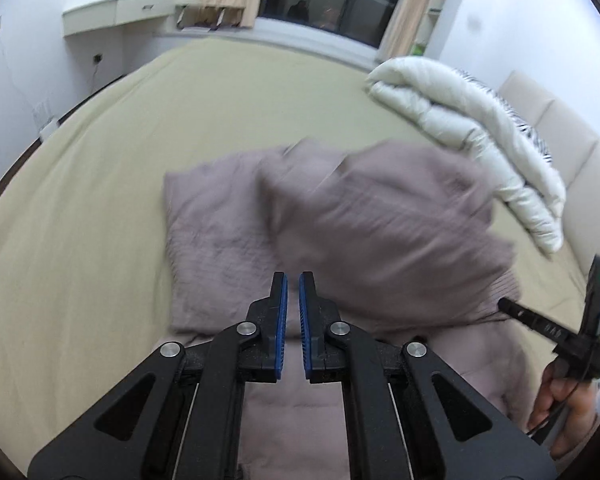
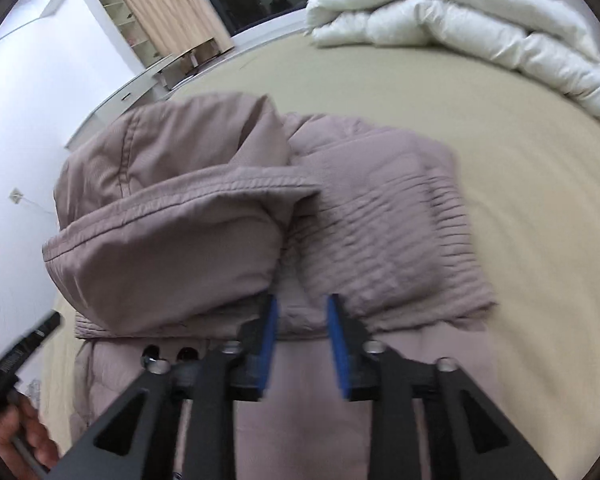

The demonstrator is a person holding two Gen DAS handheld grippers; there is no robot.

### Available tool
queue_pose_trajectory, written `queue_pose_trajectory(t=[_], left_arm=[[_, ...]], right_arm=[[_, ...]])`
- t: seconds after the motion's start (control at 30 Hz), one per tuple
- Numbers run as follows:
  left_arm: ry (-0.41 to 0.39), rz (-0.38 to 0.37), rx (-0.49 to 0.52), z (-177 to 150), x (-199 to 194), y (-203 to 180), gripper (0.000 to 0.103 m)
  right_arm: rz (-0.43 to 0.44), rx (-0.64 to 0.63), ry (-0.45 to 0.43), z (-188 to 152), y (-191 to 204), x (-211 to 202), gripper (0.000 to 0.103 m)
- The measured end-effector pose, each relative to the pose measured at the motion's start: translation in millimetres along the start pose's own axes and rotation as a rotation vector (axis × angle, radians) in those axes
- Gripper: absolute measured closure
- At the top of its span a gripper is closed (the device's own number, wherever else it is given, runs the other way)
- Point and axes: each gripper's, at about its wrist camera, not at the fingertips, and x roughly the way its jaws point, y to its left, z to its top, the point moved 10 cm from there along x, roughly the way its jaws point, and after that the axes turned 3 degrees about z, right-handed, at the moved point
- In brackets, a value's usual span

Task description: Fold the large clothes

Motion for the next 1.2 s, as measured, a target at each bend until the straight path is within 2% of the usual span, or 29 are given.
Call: queue_pose_trajectory(t=[0.03, 0.17, 0.27, 0.37, 0.4, 0.47, 0.53, 0.57, 0.6, 0.77, 0.87, 0.9, 1.0, 1.07, 1.13, 1.2], left_arm=[[-0.026, -0.03, 0.018, 14.8, -5.3, -13.3, 0.098], [-0.104, -0.1, 0.183, 65.1, -18.3, -73.2, 0.098], [-0.089, -0.074, 0.254, 75.8, 3.7, -93.9, 0.098], [0.016, -0.047, 0.242, 78.5, 53.5, -94.7, 0.098], [0.062, -0.034, 0.227, 67.9, 70.3, -90.0, 0.098], [0.143, -0.015, 0.212, 56.7, 106.2, -85.2, 0.098], [0.203, 0.001, 0.185, 33.8, 130.8, -75.6, 0.098], [0.22, 0.003, 0.177, 31.7, 148.2, -78.4, 0.098], [0.229, -0.002, 0.162, 23.3, 154.3, -76.4, 0.098], [0.235, 0.009, 0.171, 6.5, 178.5, -70.8, 0.098], [0.233, -0.033, 0.146, 14.2, 167.9, -70.2, 0.098], [0.227, -0.042, 0.139, 27.8, 170.9, -70.6, 0.098], [0.21, -0.064, 0.098, 26.5, 161.2, -62.5, 0.098], [0.193, -0.082, 0.076, 30.1, 150.8, -60.6, 0.098], [0.198, -0.085, 0.075, 29.2, 148.2, -59.0, 0.098], [0.208, -0.078, 0.077, 25.0, 144.1, -53.1, 0.098]], right_arm=[[-0.008, -0.005, -0.028, 4.3, 2.5, -10.9, 0.066], [0.07, -0.057, -0.141, 34.1, 43.0, -47.8, 0.066], [0.129, -0.125, -0.172, 62.9, 81.4, -53.1, 0.066], [0.109, -0.201, -0.163, 77.8, 100.9, -38.1, 0.067], [0.104, -0.216, -0.14, 78.6, 104.6, -27.2, 0.067], [0.059, -0.232, -0.071, 76.7, 101.6, 3.5, 0.068], [-0.01, -0.218, 0.015, 67.3, 82.4, 40.1, 0.07], [-0.027, -0.206, 0.055, 61.0, 72.6, 55.3, 0.078], [-0.043, -0.204, 0.072, 56.1, 63.0, 66.8, 0.088], [-0.045, -0.254, 0.054, 43.4, 51.8, 74.4, 0.089], [-0.059, -0.258, 0.07, 48.2, 55.1, 62.6, 0.089], [-0.064, -0.244, 0.041, 54.2, 58.6, 47.9, 0.088], [0.006, -0.226, -0.104, 83.1, 84.8, 3.1, 0.088], [0.06, -0.245, -0.138, 96.8, 107.2, -6.5, 0.088], [0.078, -0.298, -0.112, 100.9, 126.6, 6.7, 0.088], [0.078, -0.315, -0.043, 93.1, 133.5, 37.2, 0.088]])
